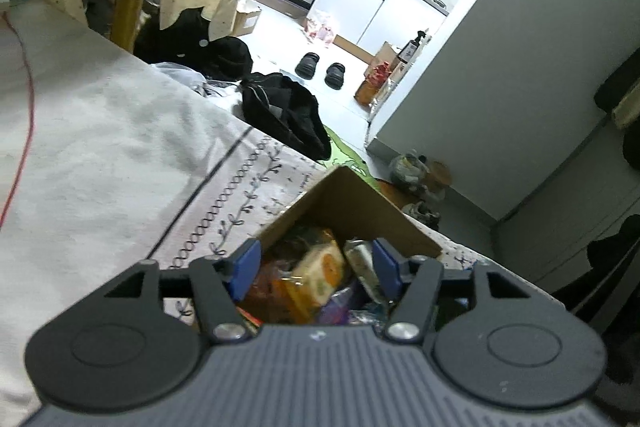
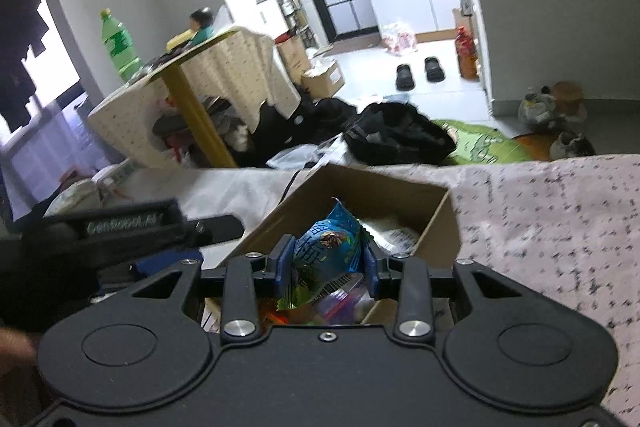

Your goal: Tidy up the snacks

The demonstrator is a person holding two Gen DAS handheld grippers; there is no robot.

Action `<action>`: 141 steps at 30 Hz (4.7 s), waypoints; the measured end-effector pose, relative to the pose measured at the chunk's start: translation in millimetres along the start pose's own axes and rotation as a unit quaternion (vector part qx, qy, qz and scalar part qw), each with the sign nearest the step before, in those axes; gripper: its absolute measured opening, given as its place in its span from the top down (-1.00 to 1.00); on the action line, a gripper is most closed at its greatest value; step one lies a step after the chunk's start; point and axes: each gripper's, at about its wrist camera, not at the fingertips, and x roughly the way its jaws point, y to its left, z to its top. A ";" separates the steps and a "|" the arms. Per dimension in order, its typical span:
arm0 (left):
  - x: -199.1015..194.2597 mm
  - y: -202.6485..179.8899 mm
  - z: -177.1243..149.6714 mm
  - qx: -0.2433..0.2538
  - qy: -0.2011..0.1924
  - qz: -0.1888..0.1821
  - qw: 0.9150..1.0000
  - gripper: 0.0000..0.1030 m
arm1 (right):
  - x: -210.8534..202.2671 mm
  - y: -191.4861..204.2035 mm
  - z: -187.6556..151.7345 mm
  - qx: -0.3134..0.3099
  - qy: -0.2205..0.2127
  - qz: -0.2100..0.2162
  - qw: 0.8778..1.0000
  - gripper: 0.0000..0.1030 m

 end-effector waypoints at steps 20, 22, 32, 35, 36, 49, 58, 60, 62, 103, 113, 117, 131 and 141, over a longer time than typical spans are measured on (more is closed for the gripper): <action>-30.7 -7.8 -11.8 0.059 0.010 0.034 0.998 -0.67 | -41.5 -19.9 -1.2 0.002 -0.006 -0.043 0.999 -0.78; -36.8 -11.3 -13.3 0.069 0.009 0.035 0.997 -0.68 | -51.2 -24.0 -0.8 0.002 -0.011 -0.047 0.999 -0.84; -70.0 -29.0 -20.5 0.117 -0.005 0.041 0.992 -0.91 | -101.7 -42.9 4.6 0.007 -0.021 -0.070 0.997 -1.00; -82.7 -34.0 -20.7 0.125 -0.009 0.038 0.991 -0.96 | -116.0 -44.1 6.5 0.002 -0.026 -0.072 0.997 -1.00; -86.6 -35.3 -20.3 0.128 -0.012 0.037 0.991 -0.96 | -120.0 -44.0 7.0 0.000 -0.028 -0.075 0.997 -1.00; -137.9 -57.9 -31.7 0.165 -0.031 0.035 0.985 -0.98 | -169.0 -46.3 3.7 0.021 -0.025 -0.074 0.997 -1.00; -158.3 -66.4 -36.1 0.181 -0.045 0.040 0.982 -0.98 | -194.3 -48.4 -4.1 0.012 -0.023 -0.076 0.997 -1.00; -161.1 -67.4 -36.5 0.183 -0.041 0.040 0.981 -0.98 | -198.3 -48.9 -5.5 0.009 -0.023 -0.077 0.997 -1.00; -165.8 -68.4 -38.2 0.182 -0.036 0.034 0.982 -0.98 | -201.1 -48.9 -6.7 0.007 -0.022 -0.079 0.997 -1.00; -183.0 -85.8 -60.4 0.191 -0.036 0.031 0.981 -0.98 | -213.8 -41.0 -8.8 -0.008 -0.024 -0.071 0.997 -1.00; -184.4 -83.9 -62.0 0.179 -0.036 0.041 0.982 -0.98 | -211.3 -39.1 -13.3 -0.008 -0.020 -0.067 0.997 -1.00; -183.7 -81.5 -62.2 0.172 -0.033 0.038 0.984 -0.98 | -210.5 -37.8 -14.3 -0.006 -0.018 -0.069 0.997 -1.00; -183.4 -82.1 -62.8 0.176 -0.034 0.041 0.983 -0.98 | -210.7 -36.3 -13.5 -0.005 -0.023 -0.075 0.997 -1.00; -184.9 -82.9 -63.5 0.175 -0.036 0.041 0.983 -0.98 | -211.6 -37.4 -13.7 -0.004 -0.025 -0.075 0.997 -1.00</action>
